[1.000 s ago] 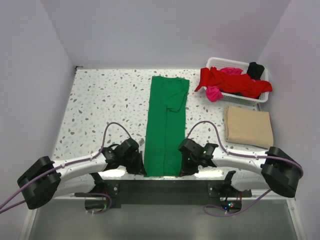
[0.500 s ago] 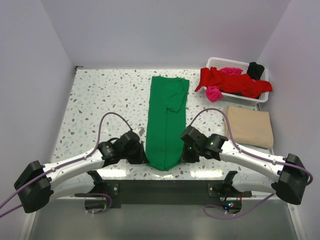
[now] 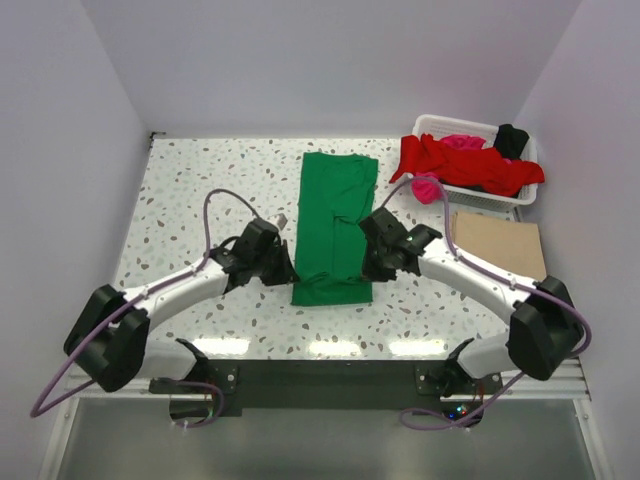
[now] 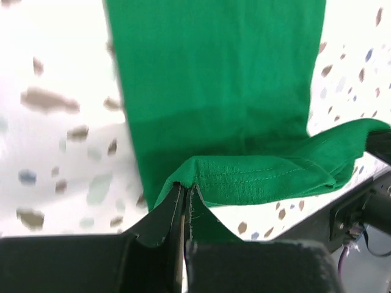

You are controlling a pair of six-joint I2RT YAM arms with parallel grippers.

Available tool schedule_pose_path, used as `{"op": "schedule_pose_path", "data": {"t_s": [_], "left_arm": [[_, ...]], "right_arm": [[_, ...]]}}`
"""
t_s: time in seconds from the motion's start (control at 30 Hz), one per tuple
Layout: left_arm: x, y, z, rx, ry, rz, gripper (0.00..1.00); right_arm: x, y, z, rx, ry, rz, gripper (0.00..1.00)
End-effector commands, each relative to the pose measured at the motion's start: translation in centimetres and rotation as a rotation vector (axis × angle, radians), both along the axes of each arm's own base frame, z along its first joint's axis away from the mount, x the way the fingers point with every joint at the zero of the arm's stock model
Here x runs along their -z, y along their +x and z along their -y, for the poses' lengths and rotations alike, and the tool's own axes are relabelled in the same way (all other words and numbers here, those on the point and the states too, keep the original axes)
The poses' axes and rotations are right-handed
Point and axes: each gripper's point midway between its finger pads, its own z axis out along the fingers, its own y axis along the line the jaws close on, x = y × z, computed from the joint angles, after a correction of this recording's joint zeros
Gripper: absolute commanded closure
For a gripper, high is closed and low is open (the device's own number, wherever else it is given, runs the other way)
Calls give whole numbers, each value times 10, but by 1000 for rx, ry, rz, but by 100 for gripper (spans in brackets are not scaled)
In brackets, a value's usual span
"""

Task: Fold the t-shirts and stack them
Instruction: Fold the tshirt

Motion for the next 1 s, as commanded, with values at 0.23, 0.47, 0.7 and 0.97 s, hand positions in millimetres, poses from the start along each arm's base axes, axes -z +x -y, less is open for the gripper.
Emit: {"op": "schedule_pose_path", "data": {"t_s": [0.23,0.47,0.7,0.97], "left_arm": [[-36,118,19,39,-80,171,100],[-26,173,20,32,-71,166,100],[-25,210,17,-3,-62,165,82],[-50,213,4,-43,-32,257,38]], "right_arm": [[-8,100,6,-14,-46,65,100],[4,148,11,2,-47,47,100],[14,186,15,0,-62,28,97],[-25,208,16,-16,-65,124,37]]}}
